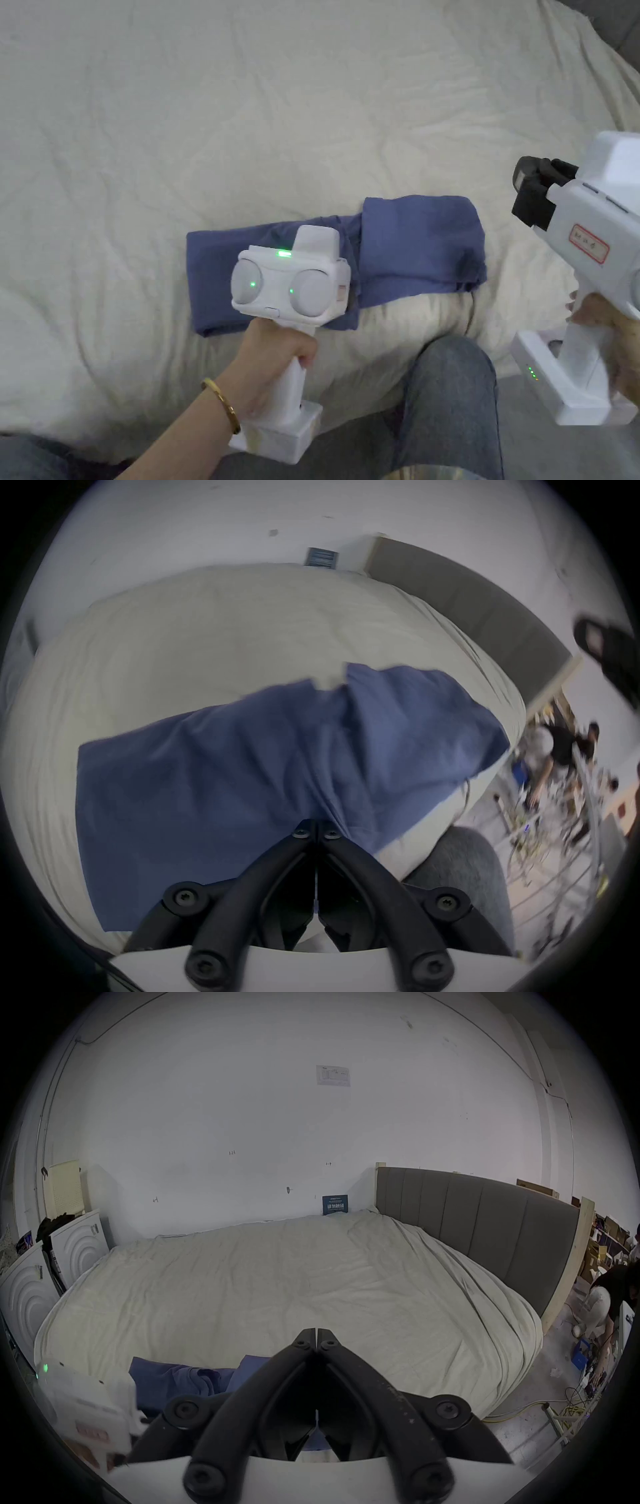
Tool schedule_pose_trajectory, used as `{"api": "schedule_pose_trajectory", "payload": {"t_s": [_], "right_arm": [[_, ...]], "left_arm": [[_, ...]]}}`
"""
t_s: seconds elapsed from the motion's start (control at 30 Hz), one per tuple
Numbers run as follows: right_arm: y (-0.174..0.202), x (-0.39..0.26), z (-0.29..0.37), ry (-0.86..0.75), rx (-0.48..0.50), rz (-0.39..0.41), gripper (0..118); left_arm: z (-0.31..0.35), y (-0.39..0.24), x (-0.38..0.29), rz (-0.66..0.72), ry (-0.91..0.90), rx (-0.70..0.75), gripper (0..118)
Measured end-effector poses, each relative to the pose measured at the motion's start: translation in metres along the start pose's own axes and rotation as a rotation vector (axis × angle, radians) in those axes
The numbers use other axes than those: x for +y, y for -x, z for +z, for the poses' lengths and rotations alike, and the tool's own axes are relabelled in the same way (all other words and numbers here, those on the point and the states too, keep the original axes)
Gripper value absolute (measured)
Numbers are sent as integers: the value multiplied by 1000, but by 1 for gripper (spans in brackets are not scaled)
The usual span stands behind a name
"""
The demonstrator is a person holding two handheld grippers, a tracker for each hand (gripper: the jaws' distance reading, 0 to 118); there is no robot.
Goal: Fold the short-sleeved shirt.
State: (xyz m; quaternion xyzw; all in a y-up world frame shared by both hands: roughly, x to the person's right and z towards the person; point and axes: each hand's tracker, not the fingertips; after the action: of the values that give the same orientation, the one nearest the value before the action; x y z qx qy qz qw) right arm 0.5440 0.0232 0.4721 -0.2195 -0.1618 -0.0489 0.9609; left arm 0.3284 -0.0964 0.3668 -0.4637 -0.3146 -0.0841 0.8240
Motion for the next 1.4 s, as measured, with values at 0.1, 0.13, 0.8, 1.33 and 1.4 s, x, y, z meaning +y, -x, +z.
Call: {"api": "schedule_pose_trajectory", "payload": {"t_s": [0.1,0.13,0.8,1.33,1.4], "right_arm": [[0,-1,0,2,5,-16,2],[0,-1,0,2,5,-19,2],[6,19,-6,-17,24,-10,2],[27,14,-26,75,-2,46,2],[28,14,-26,83,-4,57,2]], "left_arm": [[-8,-23,-3,-72,21,-6,1],[-7,-27,-2,-63,23,-7,1],[82,242,-3,695,-204,-374,118],[20,243,-58,864,-149,-725,116],[14,244,-53,902,-165,-713,116]]}}
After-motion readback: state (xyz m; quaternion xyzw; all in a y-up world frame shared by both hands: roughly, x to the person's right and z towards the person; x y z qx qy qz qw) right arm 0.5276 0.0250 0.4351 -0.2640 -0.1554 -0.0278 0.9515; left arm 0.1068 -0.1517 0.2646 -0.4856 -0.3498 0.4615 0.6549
